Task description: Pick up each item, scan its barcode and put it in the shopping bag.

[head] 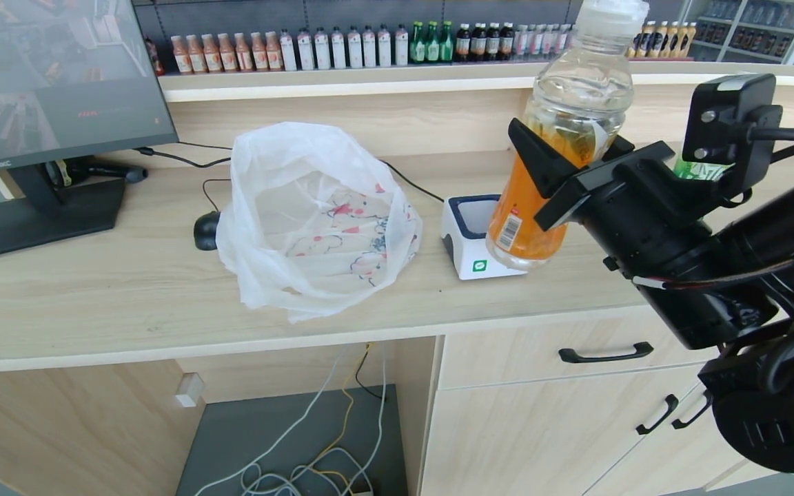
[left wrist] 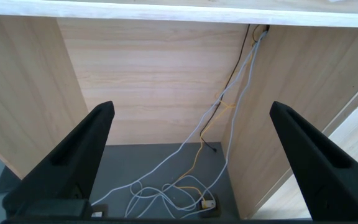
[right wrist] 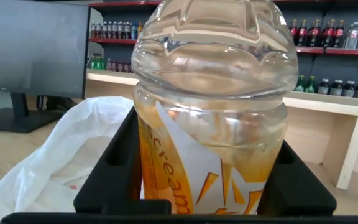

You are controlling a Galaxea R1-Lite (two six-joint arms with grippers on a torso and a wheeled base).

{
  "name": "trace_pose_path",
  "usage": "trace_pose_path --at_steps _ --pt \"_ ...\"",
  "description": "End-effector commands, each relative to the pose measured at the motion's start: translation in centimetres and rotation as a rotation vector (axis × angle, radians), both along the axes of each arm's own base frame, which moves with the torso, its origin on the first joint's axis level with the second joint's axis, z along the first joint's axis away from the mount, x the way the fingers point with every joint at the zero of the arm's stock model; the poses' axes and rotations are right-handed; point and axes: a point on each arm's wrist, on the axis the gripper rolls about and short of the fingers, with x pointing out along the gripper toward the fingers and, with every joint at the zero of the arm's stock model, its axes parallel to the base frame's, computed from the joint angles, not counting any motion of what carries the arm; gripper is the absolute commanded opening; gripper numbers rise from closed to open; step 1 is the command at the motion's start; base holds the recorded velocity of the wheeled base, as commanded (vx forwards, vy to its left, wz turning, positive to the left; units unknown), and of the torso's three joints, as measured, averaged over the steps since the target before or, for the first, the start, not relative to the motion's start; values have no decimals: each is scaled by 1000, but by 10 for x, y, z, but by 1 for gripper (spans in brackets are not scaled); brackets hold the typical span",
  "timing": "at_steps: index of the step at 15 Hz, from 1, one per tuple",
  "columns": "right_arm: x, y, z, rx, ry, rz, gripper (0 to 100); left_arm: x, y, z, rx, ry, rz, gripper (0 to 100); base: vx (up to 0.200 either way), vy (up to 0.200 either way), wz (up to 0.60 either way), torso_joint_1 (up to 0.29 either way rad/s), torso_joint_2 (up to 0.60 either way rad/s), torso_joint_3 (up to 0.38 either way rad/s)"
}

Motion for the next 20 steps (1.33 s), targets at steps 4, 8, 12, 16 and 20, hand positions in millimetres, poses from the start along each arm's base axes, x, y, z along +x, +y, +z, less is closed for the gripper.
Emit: trace_pose_path --at_steps 4,8,12,16,20 --pt "9 0 0 7 -1 -21 0 0 0 0 0 -1 0 100 0 0 0 0 0 0" --pt "12 2 0 10 -7 -21 0 0 0 0 -1 -1 0 100 0 100 0 1 1 1" --pt "13 2 0 10 -7 -21 0 0 0 0 -3 -1 0 100 0 200 0 5 5 0" --pt "11 1 1 12 -7 -20 0 0 0 0 -3 -1 0 100 0 200 0 1 7 0" --pt "11 1 1 10 -7 -21 0 0 0 0 -6 -1 0 100 0 200 0 2 2 2"
